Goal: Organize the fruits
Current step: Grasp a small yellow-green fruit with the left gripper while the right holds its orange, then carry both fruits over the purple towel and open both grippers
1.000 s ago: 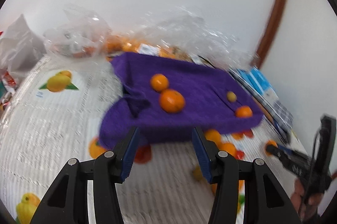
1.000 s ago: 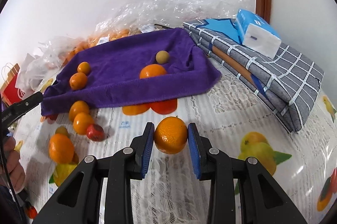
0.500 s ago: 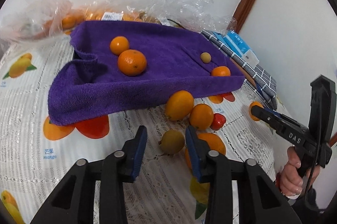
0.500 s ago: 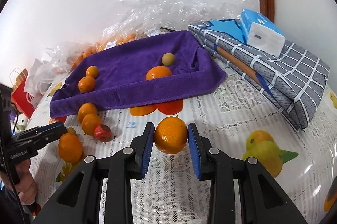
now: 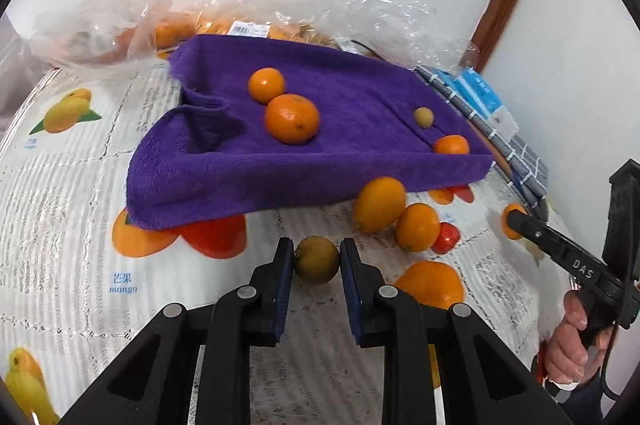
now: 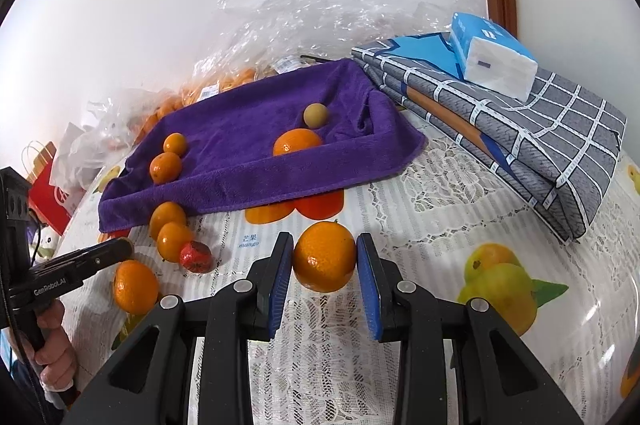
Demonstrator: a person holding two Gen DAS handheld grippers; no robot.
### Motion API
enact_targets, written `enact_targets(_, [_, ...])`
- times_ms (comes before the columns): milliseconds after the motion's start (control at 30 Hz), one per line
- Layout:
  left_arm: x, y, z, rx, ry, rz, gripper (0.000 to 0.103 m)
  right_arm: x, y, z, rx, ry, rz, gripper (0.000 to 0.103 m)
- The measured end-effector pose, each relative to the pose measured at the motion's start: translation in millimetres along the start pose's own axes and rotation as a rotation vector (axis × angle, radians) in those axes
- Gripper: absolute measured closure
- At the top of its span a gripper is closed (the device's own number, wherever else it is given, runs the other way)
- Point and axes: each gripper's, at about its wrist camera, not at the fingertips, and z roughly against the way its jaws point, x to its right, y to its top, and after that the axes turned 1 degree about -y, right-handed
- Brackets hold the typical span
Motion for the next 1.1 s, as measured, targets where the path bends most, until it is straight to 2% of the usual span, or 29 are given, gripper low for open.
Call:
enact_targets(167, [5.6,-0.1,-5.4,-0.022,0.030,-0.032,0.080,-2.0,0.0,-2.3,-0.014,0.000,0.008,0.071])
enact_targets(233, [3.2,-0.3,-3.5,-0.012,0.017,-0.017,0.081,-2.2,0.2,-2.9,-0.014,0.000,0.010,0.071])
enact_targets(433, [0.3,-1.1,11.8,0.076,-0.014,0.008,0.081,-2.4,-0.4,0.0,0.001,0.001,0.010,0.071])
enact_targets(533, [-0.4,-0.3,20.7,0.132,-0.018,0.015,0.081,-7.3,-2.0,3.5,0.010,0.047,0.047,0.071])
enact_targets(700, [-7.4,3.4,31.9,0.188,-0.057,0.058,0.081,-14.2,-4.1,10.8,0.044,0.063,0.087,0.071])
enact_targets(933, [-19.0,6.0,44.9,0.237,-0.079,0.118,0.081,-9.7,-3.1,14.6,0.056,0.045,0.069,0.071])
enact_targets(1000, [-20.9,6.5,51.4,0.254,-0.081,0.124,0.081,-8.1,1.7,13.6,0.044,0.061,0.051,0.071])
enact_targets(1100, [-29.6,5.8,71.7,0.319,-0.094,0.155,0.081,-5.7,15.8,14.3,0.041,0.095,0.008,0.071])
